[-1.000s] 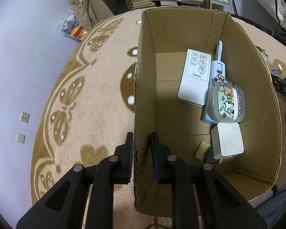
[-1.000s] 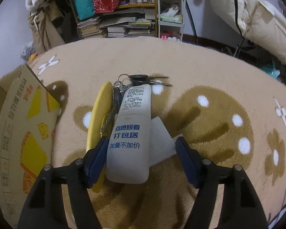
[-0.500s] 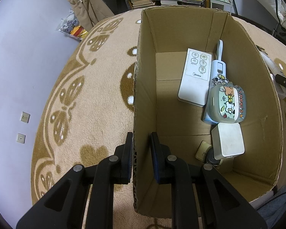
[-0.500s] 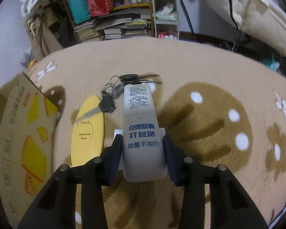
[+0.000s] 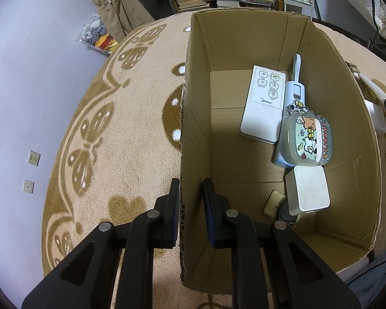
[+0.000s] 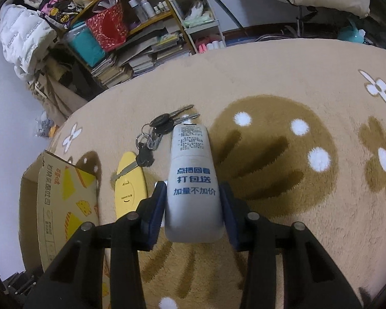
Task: Organize rigid objects
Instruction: 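Carry the lotion bottle into the box and release it with the right tool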
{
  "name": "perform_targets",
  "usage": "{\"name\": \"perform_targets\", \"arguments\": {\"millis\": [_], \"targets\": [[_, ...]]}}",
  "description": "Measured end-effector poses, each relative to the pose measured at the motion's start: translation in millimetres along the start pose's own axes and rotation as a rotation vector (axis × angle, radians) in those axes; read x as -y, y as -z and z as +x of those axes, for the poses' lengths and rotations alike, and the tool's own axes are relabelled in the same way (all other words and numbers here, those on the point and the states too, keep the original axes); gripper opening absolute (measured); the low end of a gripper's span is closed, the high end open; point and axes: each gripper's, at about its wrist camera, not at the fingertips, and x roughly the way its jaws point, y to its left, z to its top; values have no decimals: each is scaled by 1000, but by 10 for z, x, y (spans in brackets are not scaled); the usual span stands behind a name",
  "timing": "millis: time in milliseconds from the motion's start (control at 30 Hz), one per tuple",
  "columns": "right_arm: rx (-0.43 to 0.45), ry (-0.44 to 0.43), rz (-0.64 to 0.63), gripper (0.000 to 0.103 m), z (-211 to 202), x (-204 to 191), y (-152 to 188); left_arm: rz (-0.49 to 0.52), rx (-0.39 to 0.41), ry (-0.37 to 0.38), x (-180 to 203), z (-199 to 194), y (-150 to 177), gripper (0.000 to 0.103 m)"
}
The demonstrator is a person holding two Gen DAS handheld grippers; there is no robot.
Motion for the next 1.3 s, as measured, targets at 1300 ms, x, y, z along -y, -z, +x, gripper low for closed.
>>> {"name": "perform_targets", "arguments": {"millis": [1300], "targets": [[-22,80,-97,45,361,-86,-78,4,-5,-1,-9,41,9,17]]}}
